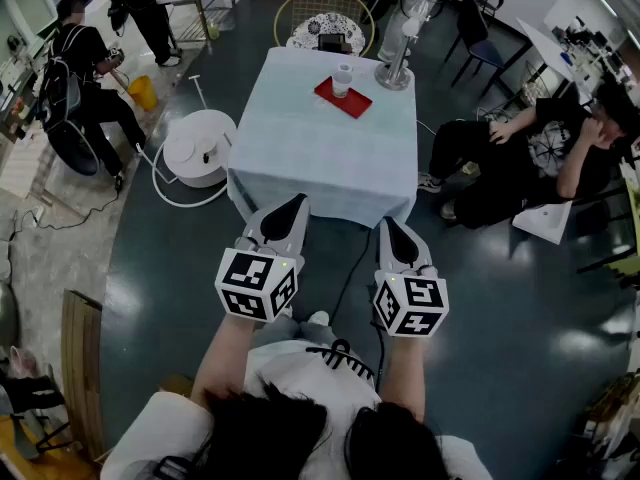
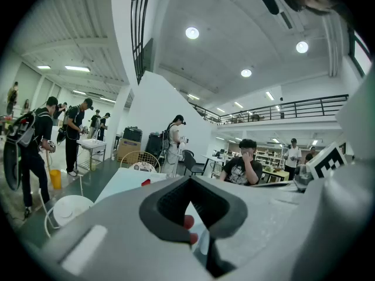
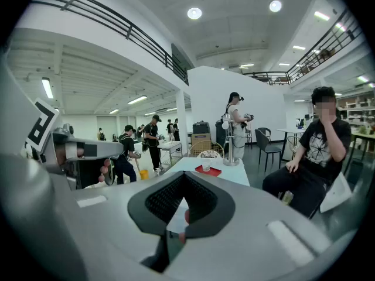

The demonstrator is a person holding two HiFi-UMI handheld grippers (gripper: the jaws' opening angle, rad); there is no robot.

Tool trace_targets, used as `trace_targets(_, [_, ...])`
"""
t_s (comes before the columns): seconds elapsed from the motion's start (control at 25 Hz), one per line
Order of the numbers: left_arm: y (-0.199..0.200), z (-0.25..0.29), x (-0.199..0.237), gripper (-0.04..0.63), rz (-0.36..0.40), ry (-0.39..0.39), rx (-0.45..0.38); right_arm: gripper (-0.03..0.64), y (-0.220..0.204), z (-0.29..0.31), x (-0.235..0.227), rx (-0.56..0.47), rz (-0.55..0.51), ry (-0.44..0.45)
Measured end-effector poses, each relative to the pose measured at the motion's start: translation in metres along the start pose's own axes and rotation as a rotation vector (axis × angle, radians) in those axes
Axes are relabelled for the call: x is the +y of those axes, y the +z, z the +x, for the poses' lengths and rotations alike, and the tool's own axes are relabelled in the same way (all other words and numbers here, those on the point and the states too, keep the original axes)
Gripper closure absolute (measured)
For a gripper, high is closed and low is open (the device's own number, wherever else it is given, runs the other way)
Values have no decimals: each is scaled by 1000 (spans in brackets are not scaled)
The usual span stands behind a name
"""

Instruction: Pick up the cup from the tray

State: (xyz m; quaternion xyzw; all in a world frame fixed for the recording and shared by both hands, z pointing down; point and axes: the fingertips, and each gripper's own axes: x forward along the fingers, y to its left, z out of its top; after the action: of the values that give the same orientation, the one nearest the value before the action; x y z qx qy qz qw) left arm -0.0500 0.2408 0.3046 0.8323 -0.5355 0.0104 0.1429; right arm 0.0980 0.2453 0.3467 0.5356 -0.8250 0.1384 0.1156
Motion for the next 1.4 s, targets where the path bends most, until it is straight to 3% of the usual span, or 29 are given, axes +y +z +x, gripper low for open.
trace_targets(0.44, [-1, -2, -11, 595, 11, 14, 1, 592, -4, -6, -9, 5, 7, 3])
trace_targets(0.8, [-12, 1, -3, 595, -12, 53, 16, 585, -5, 2, -7, -6, 56, 77])
trace_targets(1.08, [-14, 21, 19, 595, -38, 70, 16, 533, 4, 23, -4, -25, 33, 103])
trace_targets(1.4, [-7, 71, 39, 595, -19, 8, 36, 453, 27, 69, -16, -55, 18, 90])
